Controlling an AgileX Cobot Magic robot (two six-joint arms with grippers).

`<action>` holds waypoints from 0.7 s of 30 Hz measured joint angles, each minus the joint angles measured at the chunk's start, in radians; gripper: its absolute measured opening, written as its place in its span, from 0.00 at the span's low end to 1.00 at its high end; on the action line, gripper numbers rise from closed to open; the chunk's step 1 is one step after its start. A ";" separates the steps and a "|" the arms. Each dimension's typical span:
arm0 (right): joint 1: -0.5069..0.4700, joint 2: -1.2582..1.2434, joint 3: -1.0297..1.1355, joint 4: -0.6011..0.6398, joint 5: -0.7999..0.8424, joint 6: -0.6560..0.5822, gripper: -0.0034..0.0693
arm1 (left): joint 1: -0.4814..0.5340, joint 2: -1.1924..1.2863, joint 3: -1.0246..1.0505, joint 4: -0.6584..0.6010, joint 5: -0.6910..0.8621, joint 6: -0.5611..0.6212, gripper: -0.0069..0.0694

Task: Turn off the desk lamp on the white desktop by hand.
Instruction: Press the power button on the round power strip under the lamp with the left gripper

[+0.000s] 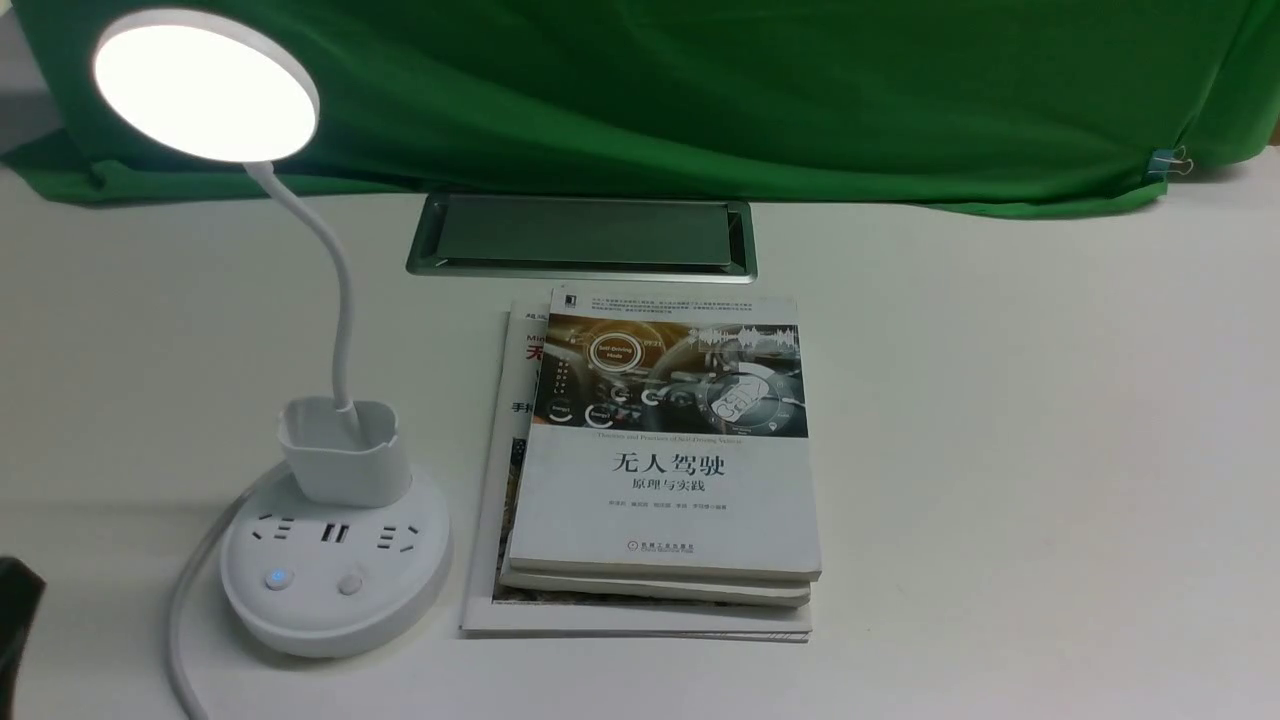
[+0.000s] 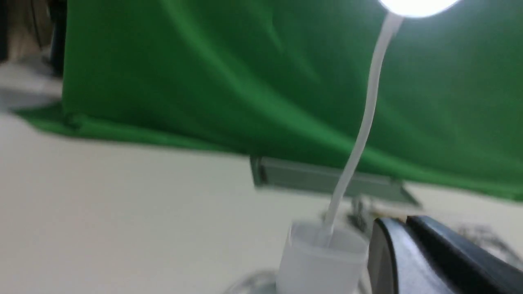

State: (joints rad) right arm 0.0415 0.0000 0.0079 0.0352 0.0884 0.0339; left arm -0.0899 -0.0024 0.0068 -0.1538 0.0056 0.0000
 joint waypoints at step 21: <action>0.000 0.000 0.000 0.000 0.000 0.000 0.10 | 0.000 0.011 -0.049 0.073 -0.309 -0.046 0.11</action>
State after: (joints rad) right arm 0.0415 0.0000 0.0079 0.0352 0.0884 0.0339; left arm -0.0899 0.0088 -0.0423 -0.0808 -0.3031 -0.0456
